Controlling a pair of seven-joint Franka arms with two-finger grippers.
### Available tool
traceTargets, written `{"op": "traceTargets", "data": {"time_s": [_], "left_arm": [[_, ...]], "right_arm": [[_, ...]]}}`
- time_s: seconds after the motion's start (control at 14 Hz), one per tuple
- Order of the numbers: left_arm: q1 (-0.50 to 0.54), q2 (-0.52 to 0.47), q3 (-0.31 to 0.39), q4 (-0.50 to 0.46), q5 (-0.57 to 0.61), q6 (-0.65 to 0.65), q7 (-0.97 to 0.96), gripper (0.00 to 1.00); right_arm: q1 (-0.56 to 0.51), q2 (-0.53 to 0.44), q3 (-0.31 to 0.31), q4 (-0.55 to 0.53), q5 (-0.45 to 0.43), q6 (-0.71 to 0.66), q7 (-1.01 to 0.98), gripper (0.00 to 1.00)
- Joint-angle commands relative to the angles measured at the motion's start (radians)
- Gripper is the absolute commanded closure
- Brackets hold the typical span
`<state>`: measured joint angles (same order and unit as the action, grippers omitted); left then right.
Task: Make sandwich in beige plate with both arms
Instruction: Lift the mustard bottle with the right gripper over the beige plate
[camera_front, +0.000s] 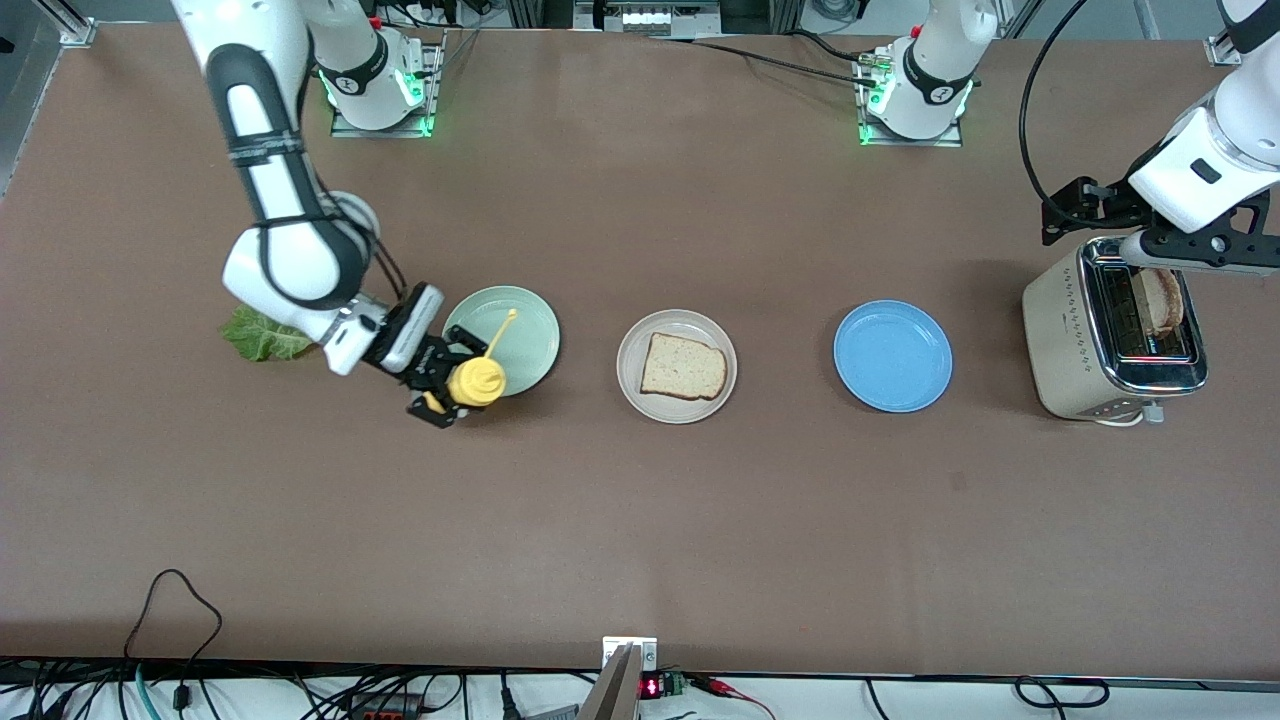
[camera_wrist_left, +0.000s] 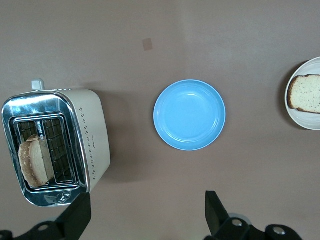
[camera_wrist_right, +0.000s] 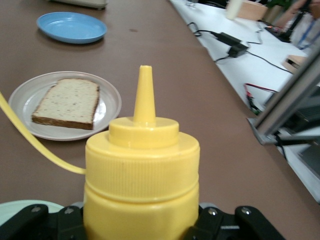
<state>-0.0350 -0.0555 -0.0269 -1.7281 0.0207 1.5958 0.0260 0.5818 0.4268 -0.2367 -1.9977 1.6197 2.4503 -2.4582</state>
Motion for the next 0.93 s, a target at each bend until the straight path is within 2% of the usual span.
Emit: {"op": "traceTargets", "data": {"time_s": [0.0, 0.14, 0.43, 0.86], "left_arm": [[0.003, -0.003, -0.004, 0.007, 0.004, -0.013, -0.005, 0.0], [0.003, -0.003, -0.004, 0.007, 0.004, -0.013, -0.005, 0.0], [0.003, -0.003, -0.004, 0.007, 0.004, -0.014, -0.005, 0.0], [0.003, -0.003, -0.008, 0.007, 0.004, -0.023, -0.005, 0.0]], "right_arm": [[0.064, -0.026, -0.012, -0.018, -0.069, 0.026, 0.012, 1.0], [0.108, -0.033, -0.013, -0.018, -0.076, 0.042, 0.013, 1.0], [0.208, -0.028, -0.013, 0.0, -0.093, 0.16, 0.06, 1.0], [0.265, 0.01, -0.01, 0.095, -0.282, 0.272, 0.283, 1.0]]}}
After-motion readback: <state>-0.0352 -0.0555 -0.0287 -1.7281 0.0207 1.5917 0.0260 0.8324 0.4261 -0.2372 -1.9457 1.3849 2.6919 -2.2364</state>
